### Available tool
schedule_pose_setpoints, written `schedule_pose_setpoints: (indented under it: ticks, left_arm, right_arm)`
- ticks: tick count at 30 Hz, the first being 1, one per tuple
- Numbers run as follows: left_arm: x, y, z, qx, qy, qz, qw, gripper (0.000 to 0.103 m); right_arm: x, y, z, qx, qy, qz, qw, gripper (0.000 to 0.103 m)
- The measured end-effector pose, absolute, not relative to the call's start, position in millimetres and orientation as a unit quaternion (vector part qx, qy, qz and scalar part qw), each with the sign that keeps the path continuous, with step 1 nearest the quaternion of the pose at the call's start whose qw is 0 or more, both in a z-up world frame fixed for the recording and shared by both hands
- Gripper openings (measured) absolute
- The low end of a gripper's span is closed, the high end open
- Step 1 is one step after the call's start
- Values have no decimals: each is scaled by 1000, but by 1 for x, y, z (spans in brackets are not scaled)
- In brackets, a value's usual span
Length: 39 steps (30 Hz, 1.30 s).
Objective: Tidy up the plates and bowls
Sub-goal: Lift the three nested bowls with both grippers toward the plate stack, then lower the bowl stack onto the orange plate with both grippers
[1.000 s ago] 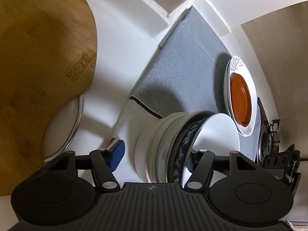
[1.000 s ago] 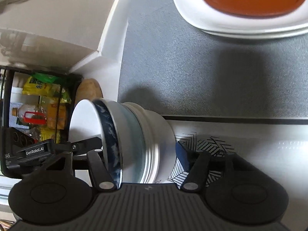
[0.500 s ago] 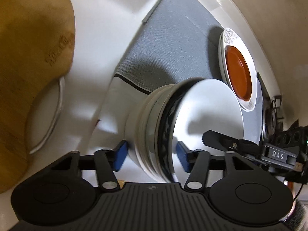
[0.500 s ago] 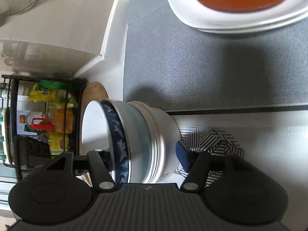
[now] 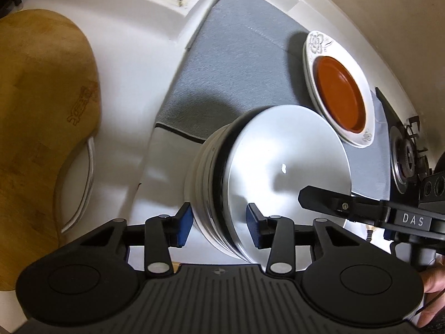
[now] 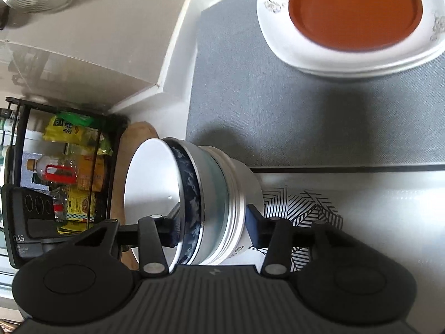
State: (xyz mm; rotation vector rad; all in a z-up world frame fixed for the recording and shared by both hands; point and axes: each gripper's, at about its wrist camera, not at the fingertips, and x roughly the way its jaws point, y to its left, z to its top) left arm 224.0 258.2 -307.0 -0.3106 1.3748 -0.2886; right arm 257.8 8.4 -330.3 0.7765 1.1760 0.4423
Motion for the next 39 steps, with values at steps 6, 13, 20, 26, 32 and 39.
schedule_pose_setpoints:
  ticks: [6, 13, 20, 26, 32, 39]
  left_arm:
    - [235, 237, -299, -135, 626, -136, 756, 44]
    - [249, 206, -279, -120, 615, -158, 763, 44]
    - [277, 163, -247, -96, 593, -180, 779, 44]
    - [306, 121, -213, -71, 565, -198, 798, 44]
    - [329, 92, -179, -75, 538, -215, 812, 44]
    - [357, 65, -184, -71, 540, -213, 811, 44]
  right_arm:
    - [257, -8, -320, 357, 524, 193, 748, 51]
    - [255, -41, -297, 361, 499, 182, 766, 51]
    - [266, -84, -269, 371, 458, 168, 790, 51]
    - [285, -126, -236, 365, 420, 162, 815, 51]
    - [306, -164, -198, 355, 377, 158, 841, 51]
    - [326, -186, -200, 355, 379, 149, 841, 51]
